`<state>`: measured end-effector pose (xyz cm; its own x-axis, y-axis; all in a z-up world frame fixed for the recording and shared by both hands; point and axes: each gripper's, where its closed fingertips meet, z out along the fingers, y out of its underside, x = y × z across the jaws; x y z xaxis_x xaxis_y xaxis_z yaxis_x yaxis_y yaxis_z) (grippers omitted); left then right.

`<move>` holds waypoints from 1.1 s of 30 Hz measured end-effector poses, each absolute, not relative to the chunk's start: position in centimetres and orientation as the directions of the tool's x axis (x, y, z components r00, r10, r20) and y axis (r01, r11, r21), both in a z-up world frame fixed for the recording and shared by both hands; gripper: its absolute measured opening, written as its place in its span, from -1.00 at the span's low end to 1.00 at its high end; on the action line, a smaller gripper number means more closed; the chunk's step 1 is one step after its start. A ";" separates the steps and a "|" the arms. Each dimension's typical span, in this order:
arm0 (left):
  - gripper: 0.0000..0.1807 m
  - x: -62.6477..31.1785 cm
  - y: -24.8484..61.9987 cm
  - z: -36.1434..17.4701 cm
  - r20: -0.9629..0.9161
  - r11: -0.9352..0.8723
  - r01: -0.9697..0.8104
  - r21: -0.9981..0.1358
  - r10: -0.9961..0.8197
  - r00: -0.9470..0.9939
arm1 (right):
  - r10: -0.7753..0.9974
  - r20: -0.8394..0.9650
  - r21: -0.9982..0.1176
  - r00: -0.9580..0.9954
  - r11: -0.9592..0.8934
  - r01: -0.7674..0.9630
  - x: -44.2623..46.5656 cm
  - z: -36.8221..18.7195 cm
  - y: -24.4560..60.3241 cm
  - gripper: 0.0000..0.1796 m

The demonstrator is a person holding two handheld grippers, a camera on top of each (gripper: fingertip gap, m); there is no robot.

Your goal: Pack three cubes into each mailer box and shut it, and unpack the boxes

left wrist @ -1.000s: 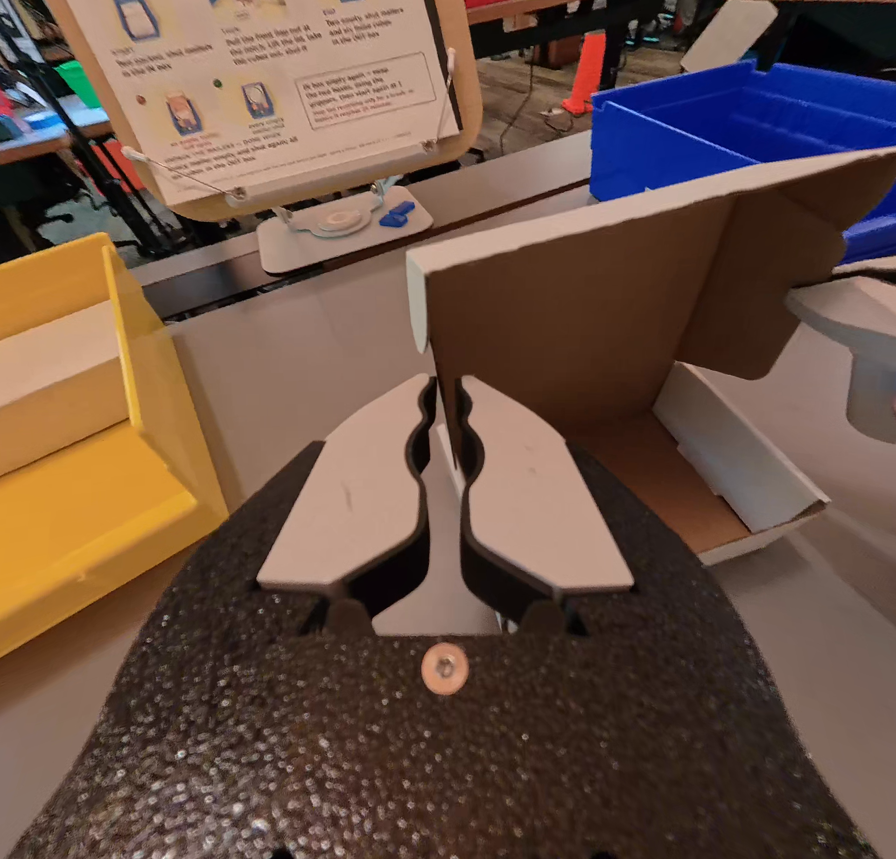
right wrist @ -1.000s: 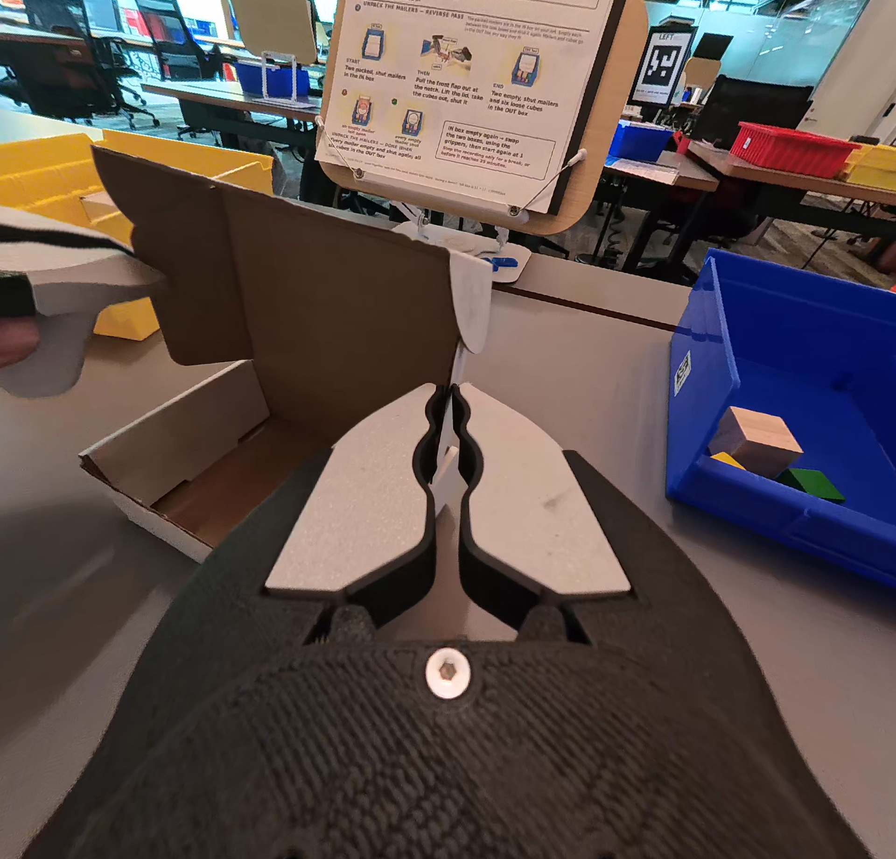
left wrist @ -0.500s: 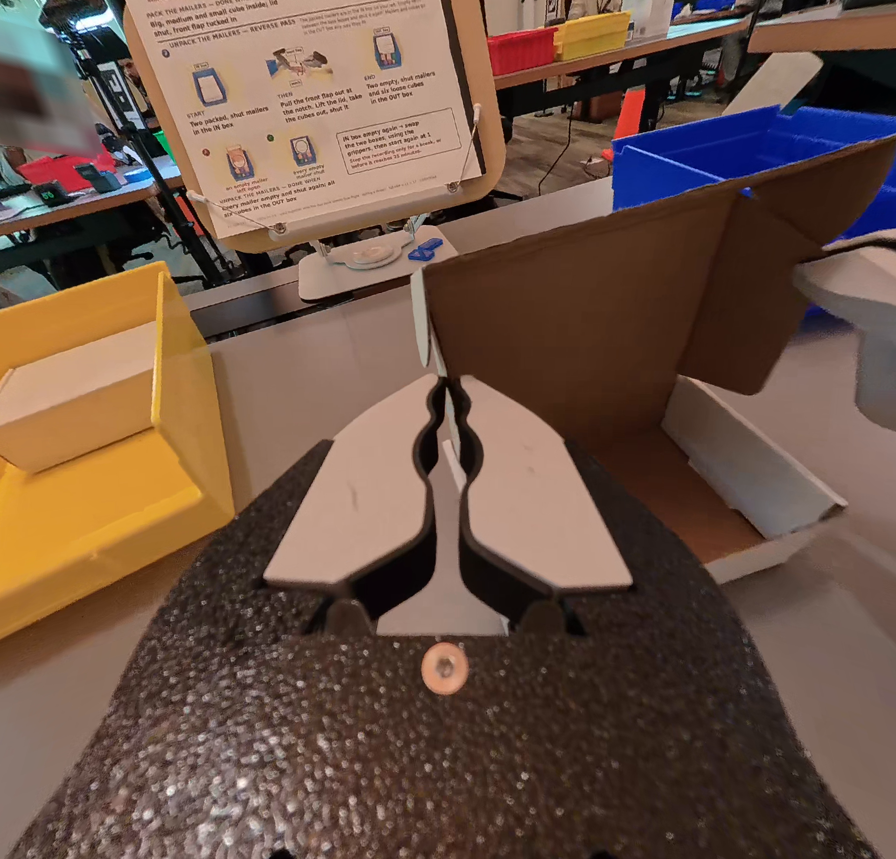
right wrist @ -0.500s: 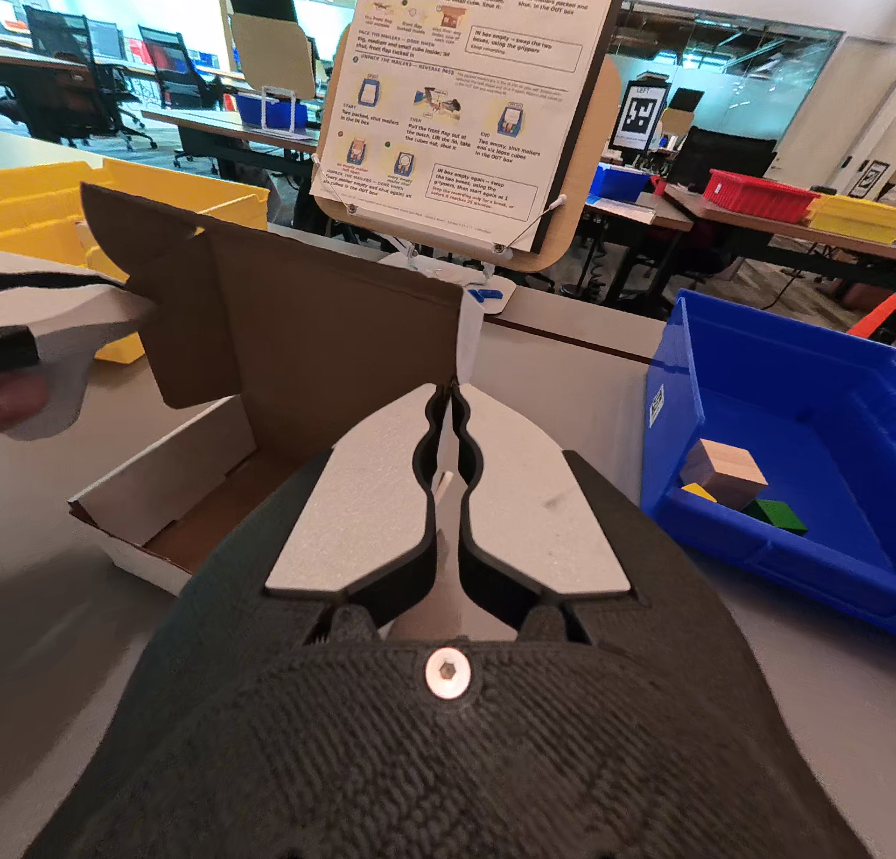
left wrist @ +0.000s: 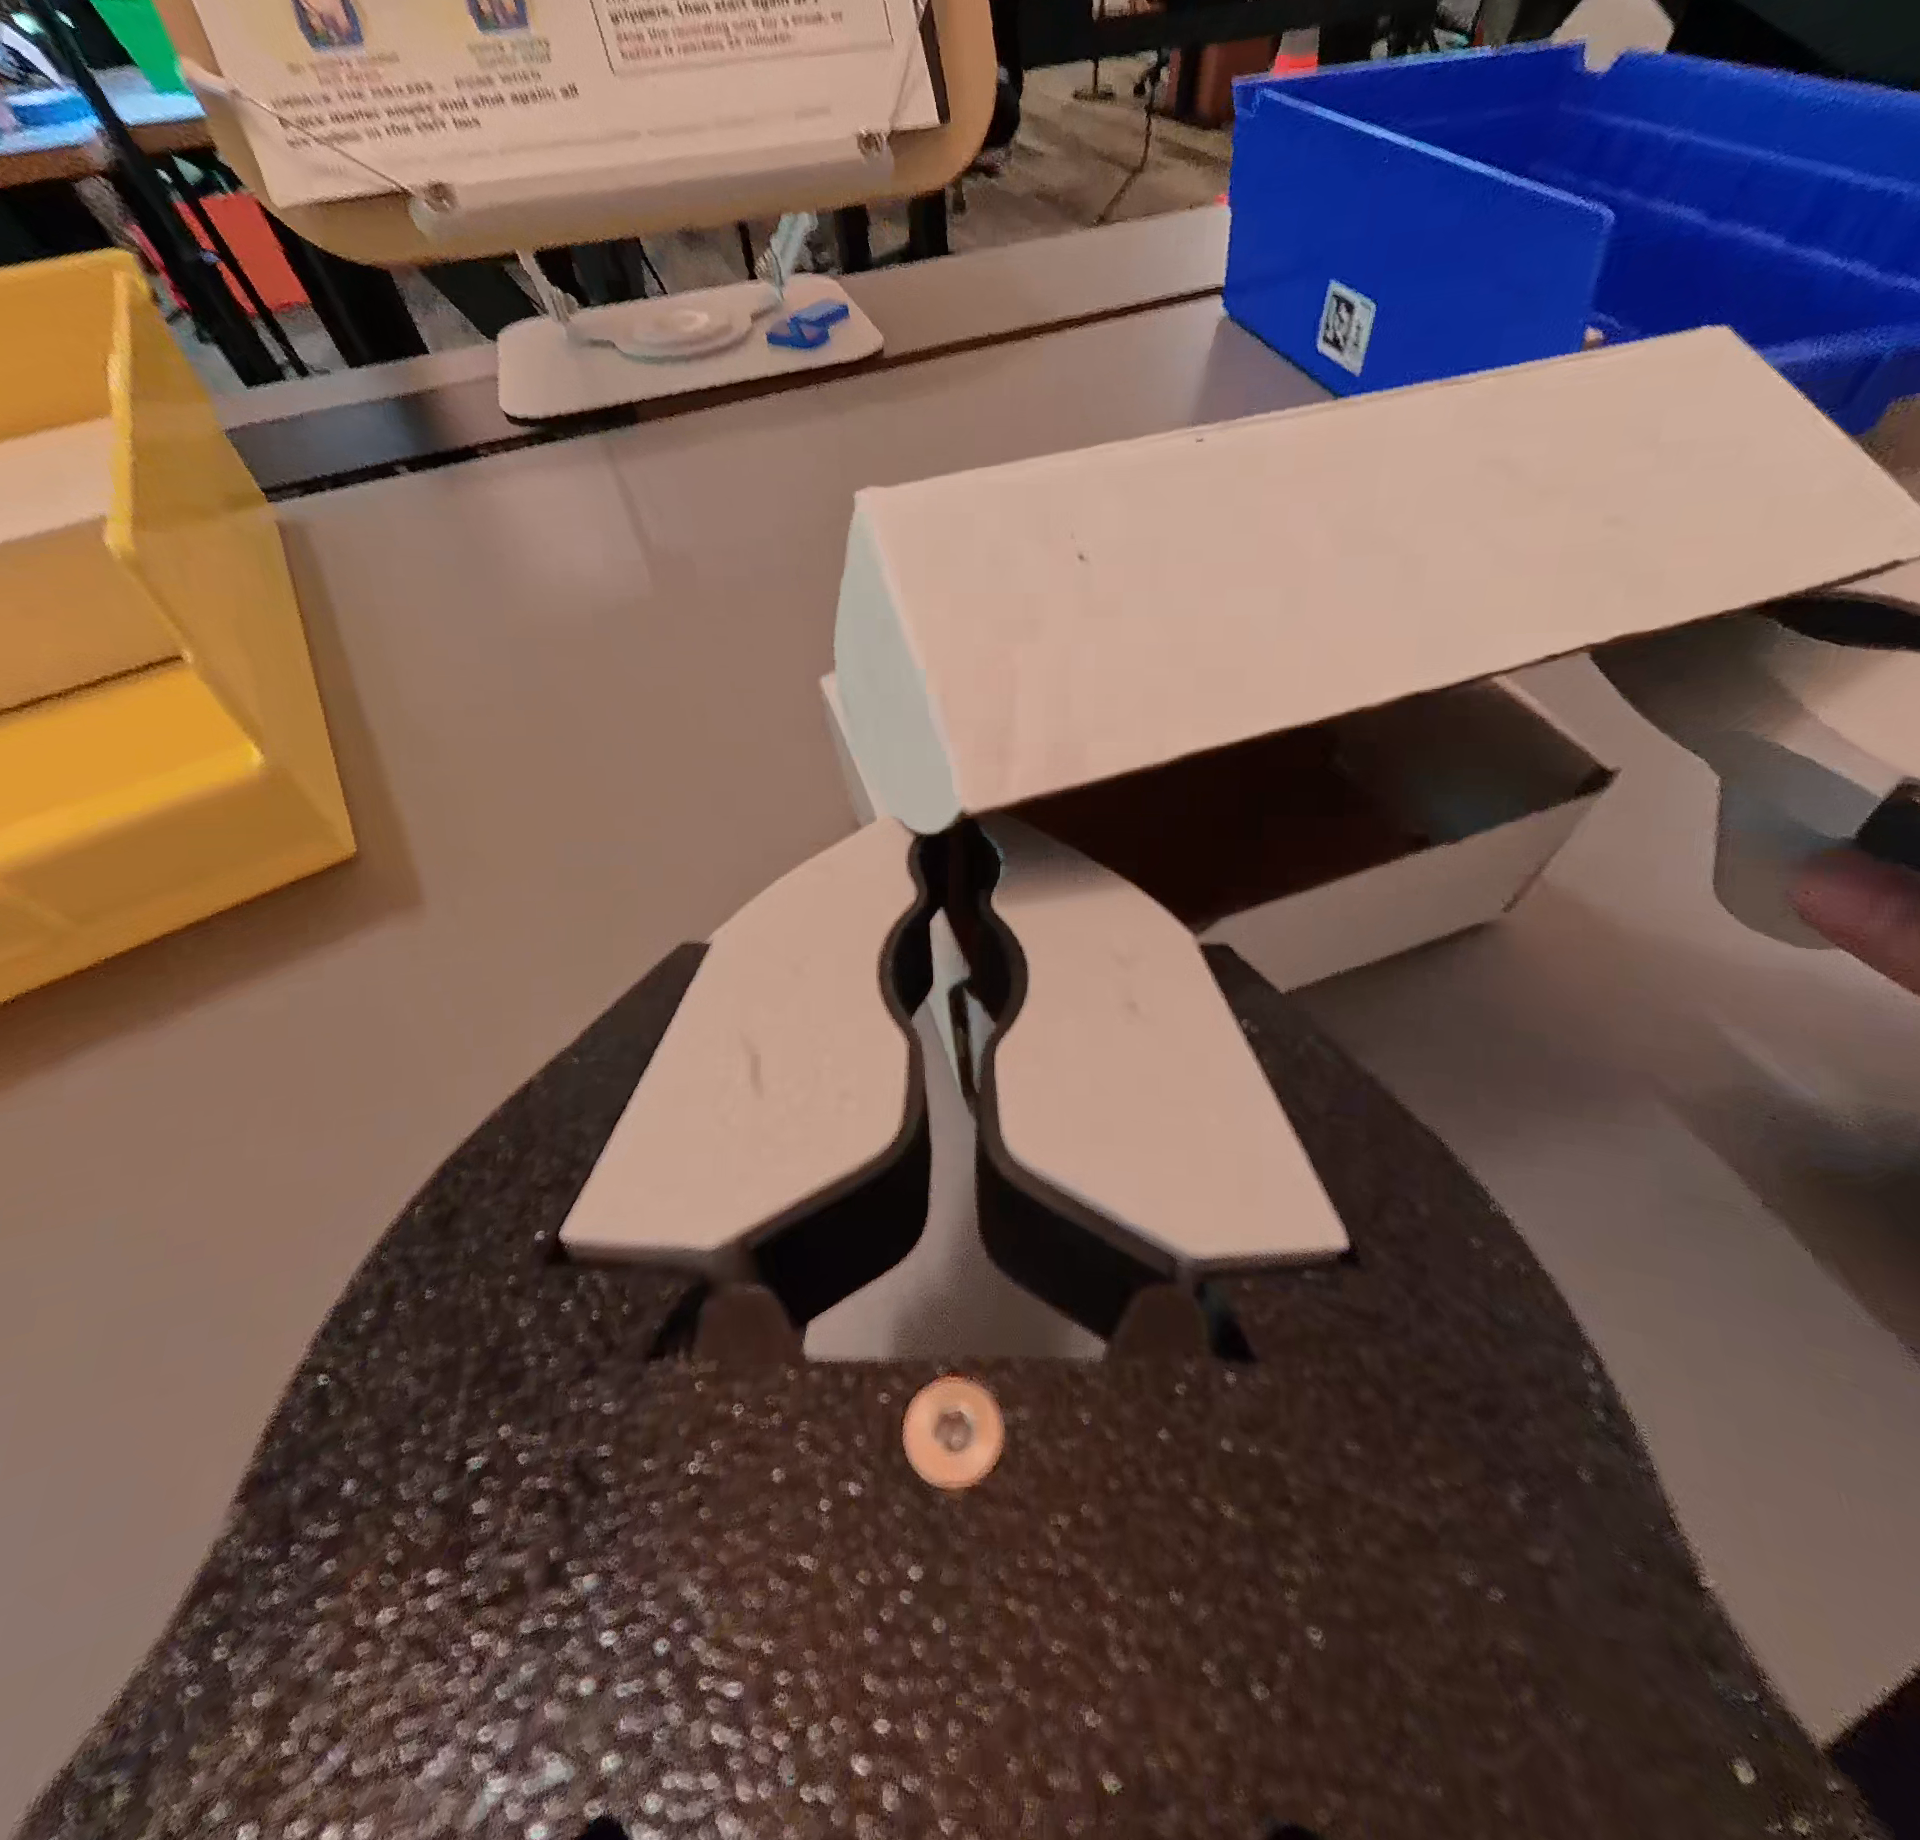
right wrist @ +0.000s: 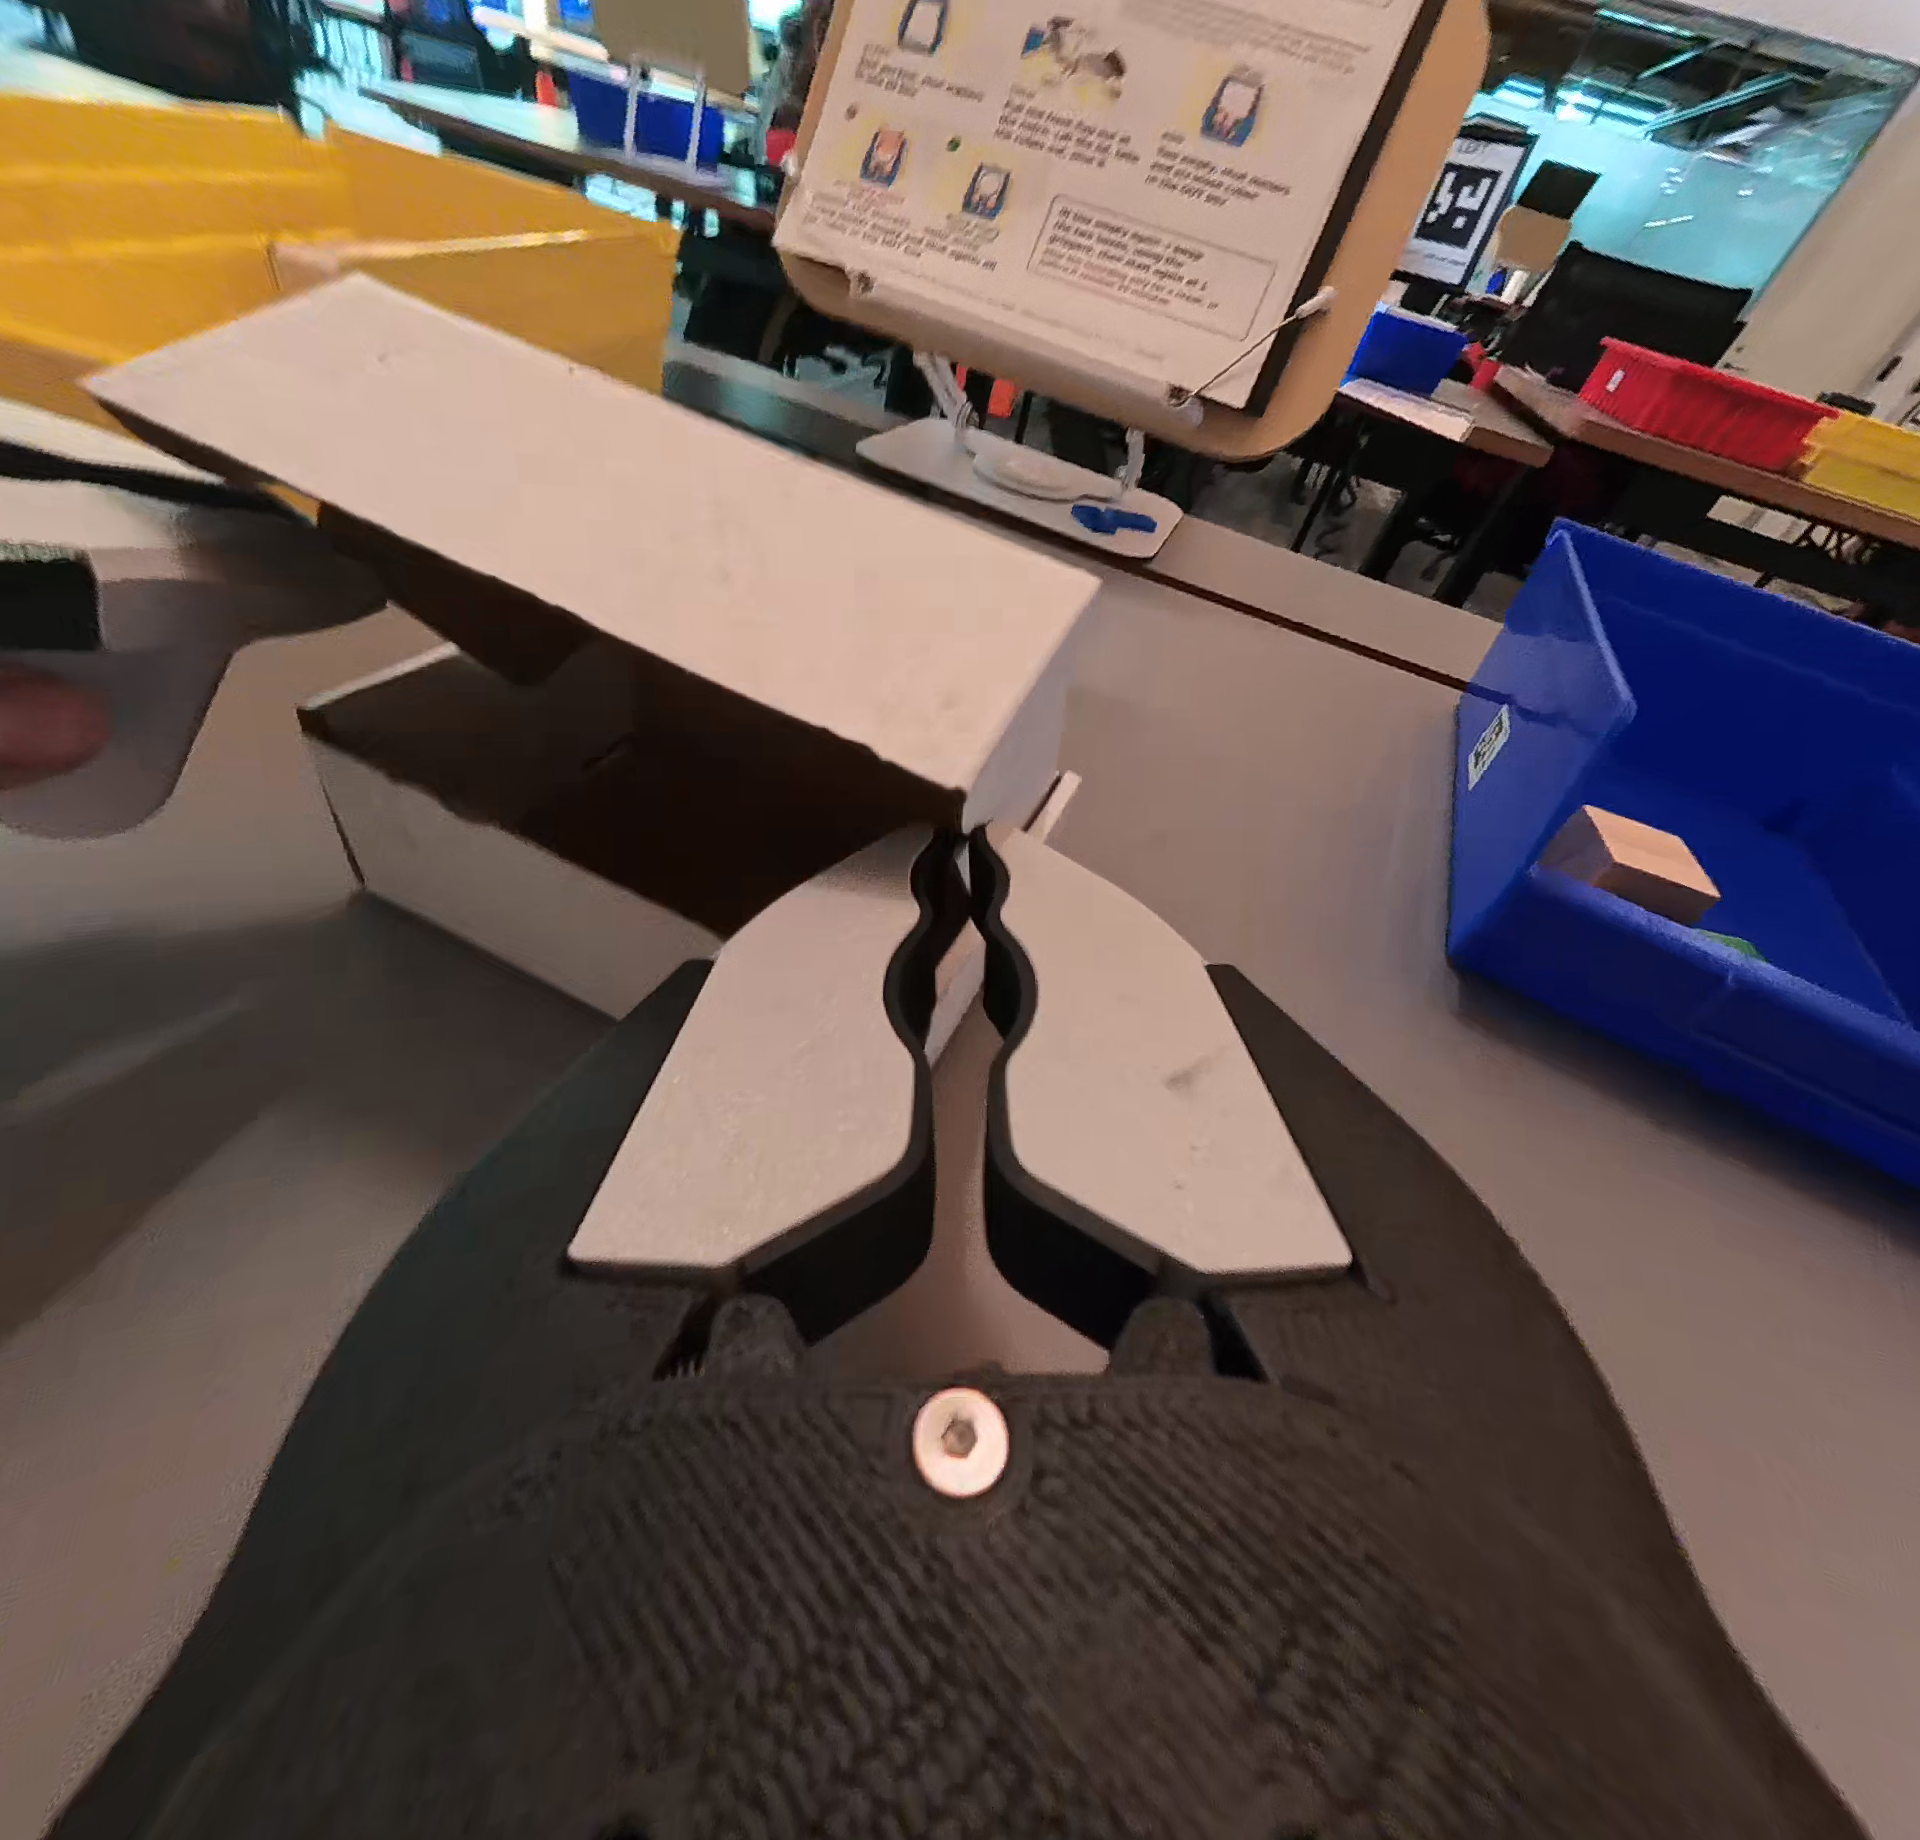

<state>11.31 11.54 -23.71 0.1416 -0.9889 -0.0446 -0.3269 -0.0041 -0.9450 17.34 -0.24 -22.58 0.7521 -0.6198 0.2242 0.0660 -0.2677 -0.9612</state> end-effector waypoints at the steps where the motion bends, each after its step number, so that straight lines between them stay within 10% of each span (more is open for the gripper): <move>1: -0.99 11.2 11.3 -24.1 -0.048 0.001 -0.347 -0.938 -0.991 0.128 | -0.609 0.254 -0.950 0.752 -0.302 0.076 17.2 -22.9 -0.3 -0.97; 9: -0.71 8.7 11.3 -25.1 -0.276 0.222 -0.467 -0.856 -0.960 0.049 | -0.547 0.532 -0.831 0.647 -0.485 0.273 15.5 -23.0 -2.3 -0.61; 13: -0.65 8.1 10.9 -24.6 -0.399 0.360 -0.443 -0.821 -0.917 -0.006 | -0.426 0.817 -0.574 0.388 -0.538 0.617 14.1 -20.2 -1.1 -0.42; 19: -0.64 7.6 9.9 -26.1 -0.356 0.351 -0.458 -0.817 -0.931 -0.079 | -0.201 0.963 -0.267 0.178 -0.661 0.701 14.4 -20.8 1.4 -0.70; 33: -0.58 6.5 10.4 -23.1 -0.218 0.327 -0.439 -0.837 -0.935 -0.282 | 0.127 0.779 -0.405 0.614 -0.646 0.647 12.5 -25.0 0.1 -0.87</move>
